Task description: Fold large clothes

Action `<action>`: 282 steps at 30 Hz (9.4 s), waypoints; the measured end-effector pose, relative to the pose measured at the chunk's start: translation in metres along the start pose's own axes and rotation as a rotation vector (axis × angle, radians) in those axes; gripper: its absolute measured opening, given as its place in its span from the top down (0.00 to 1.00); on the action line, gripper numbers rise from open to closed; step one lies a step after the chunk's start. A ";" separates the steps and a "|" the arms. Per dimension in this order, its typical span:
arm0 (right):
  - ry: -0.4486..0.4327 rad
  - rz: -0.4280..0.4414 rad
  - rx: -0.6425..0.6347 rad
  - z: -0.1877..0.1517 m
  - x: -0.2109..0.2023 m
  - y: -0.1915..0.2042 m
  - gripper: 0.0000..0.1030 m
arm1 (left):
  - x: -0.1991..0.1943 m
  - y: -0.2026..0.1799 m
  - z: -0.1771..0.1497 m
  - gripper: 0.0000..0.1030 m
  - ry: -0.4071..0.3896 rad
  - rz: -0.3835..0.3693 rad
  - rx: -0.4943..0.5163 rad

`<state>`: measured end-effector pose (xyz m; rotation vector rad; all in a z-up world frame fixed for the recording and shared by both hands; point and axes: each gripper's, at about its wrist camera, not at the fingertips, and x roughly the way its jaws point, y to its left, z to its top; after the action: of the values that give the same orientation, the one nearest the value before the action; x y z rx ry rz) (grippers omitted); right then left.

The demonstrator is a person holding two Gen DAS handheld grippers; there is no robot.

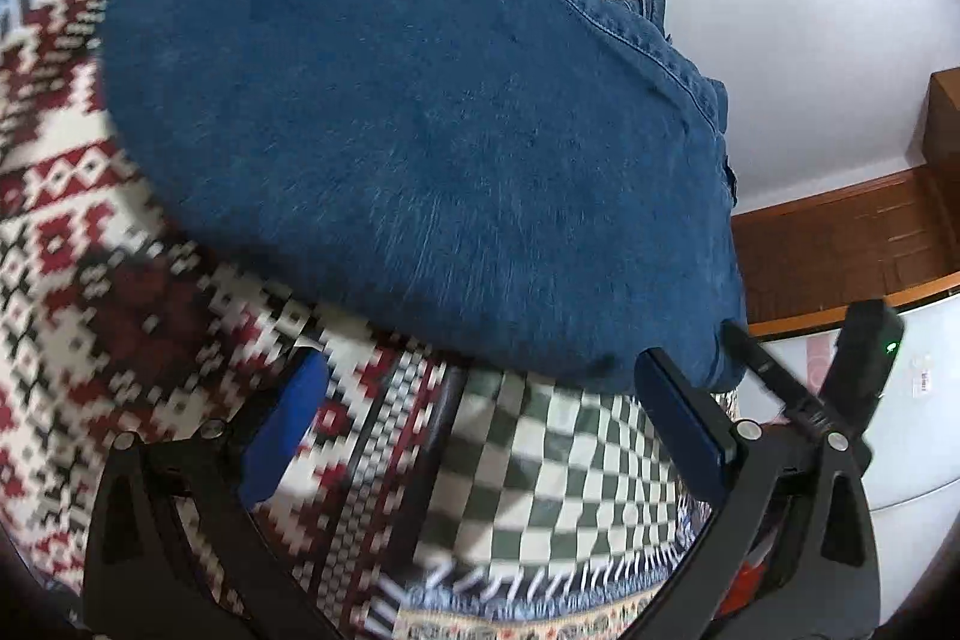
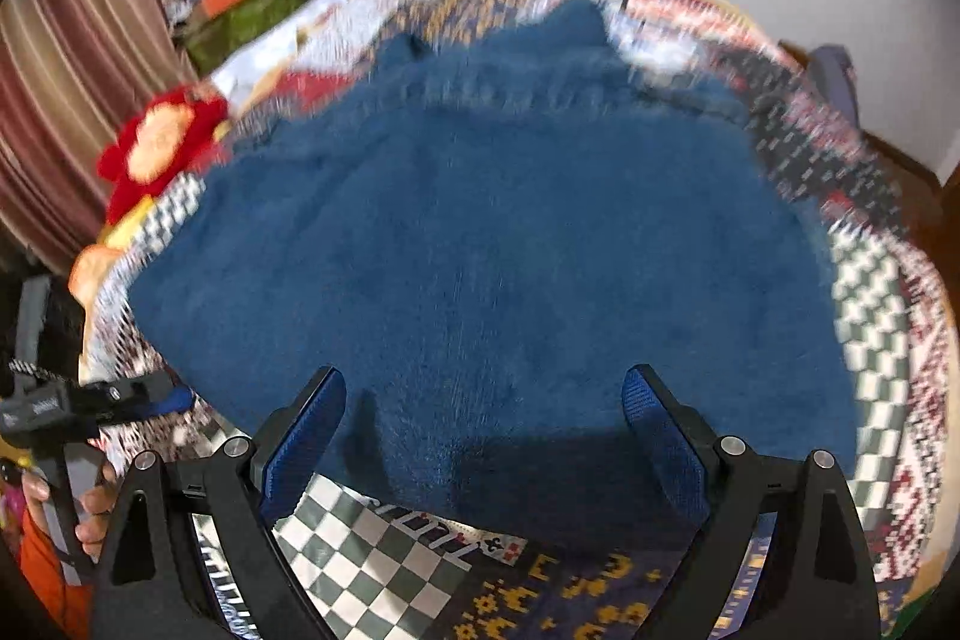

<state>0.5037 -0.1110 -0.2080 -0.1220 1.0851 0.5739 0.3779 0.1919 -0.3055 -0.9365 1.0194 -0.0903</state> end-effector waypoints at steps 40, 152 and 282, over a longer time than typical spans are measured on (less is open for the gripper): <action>0.005 0.081 -0.317 0.014 0.006 0.142 0.06 | -0.165 -0.095 0.014 0.74 -0.709 0.358 0.294; 0.110 0.062 -0.189 0.093 0.016 0.000 0.00 | 0.031 -0.130 0.139 0.03 -0.053 0.348 0.481; 0.273 0.414 0.002 0.039 0.091 0.164 0.55 | -0.096 0.044 0.054 0.36 0.018 0.141 0.176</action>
<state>0.4837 0.0769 -0.2382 0.0297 1.3889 0.9468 0.3508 0.2983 -0.2607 -0.7032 1.0727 -0.0694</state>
